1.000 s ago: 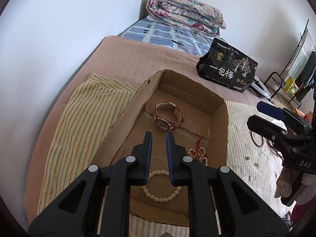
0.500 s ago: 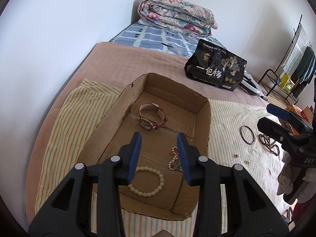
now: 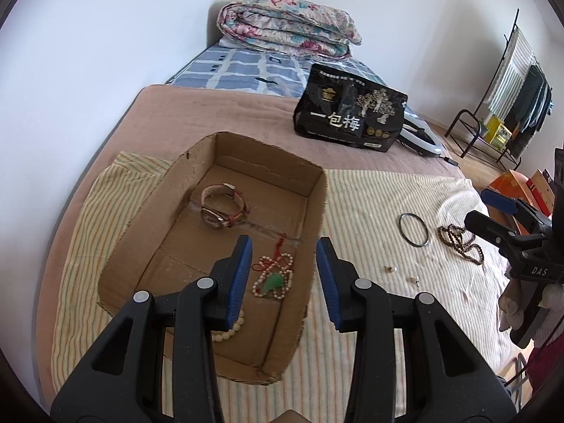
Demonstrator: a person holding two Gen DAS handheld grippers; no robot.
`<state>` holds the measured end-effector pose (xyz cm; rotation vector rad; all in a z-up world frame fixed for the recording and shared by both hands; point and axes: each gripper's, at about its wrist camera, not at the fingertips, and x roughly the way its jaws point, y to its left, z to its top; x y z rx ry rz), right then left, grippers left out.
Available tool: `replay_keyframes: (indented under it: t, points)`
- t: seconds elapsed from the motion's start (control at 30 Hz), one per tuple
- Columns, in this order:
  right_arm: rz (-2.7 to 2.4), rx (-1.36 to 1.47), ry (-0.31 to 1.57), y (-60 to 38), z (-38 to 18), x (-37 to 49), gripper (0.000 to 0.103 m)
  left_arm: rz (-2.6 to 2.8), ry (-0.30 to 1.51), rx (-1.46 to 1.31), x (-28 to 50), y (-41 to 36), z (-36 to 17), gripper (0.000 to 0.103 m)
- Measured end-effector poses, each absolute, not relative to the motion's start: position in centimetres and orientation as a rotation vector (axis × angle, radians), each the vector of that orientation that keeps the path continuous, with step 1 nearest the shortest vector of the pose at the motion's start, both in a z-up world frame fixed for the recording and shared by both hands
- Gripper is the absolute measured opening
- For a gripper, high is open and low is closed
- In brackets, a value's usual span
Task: Organize jewelry
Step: 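Move the left tool over a pearl earring while the right tool moves over the prayer beads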
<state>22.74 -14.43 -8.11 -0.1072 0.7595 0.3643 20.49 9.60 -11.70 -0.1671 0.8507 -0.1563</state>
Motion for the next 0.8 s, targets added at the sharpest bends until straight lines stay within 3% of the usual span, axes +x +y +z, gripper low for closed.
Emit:
replay_keyframes:
  t: [0.8]
  points:
    - [0.218,-0.083,0.78,-28.1,-9.0,19.7,0.103,-0.325,0.894,-0.089,20.5,-1.1,-13.2,0.038]
